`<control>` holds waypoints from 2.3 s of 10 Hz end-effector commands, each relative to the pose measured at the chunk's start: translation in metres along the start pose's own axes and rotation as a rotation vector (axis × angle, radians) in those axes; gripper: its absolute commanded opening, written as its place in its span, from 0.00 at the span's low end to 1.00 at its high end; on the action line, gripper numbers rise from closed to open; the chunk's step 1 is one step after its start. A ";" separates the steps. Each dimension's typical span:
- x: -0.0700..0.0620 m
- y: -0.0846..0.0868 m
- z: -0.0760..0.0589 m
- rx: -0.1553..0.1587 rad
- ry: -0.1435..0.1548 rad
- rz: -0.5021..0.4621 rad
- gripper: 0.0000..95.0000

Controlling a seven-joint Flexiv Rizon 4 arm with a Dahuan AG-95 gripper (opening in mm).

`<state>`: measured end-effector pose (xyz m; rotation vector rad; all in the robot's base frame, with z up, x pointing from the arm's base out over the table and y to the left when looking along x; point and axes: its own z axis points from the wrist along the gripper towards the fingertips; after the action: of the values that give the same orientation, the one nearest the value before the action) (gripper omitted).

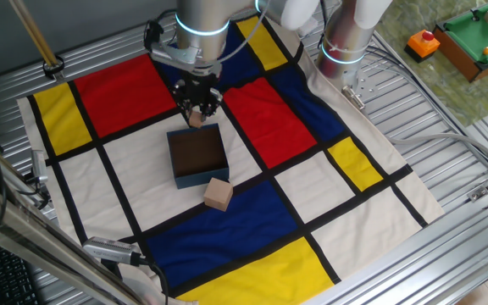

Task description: Take everything out of the gift box

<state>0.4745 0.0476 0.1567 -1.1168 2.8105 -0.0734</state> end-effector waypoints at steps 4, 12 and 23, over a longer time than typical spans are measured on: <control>-0.113 0.105 0.000 -0.116 -0.007 0.767 0.00; -0.135 0.148 0.017 -0.193 -0.035 0.933 0.00; -0.138 0.149 0.030 -0.099 0.016 0.980 0.00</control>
<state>0.4787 0.2523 0.1246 0.3155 3.0598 0.1393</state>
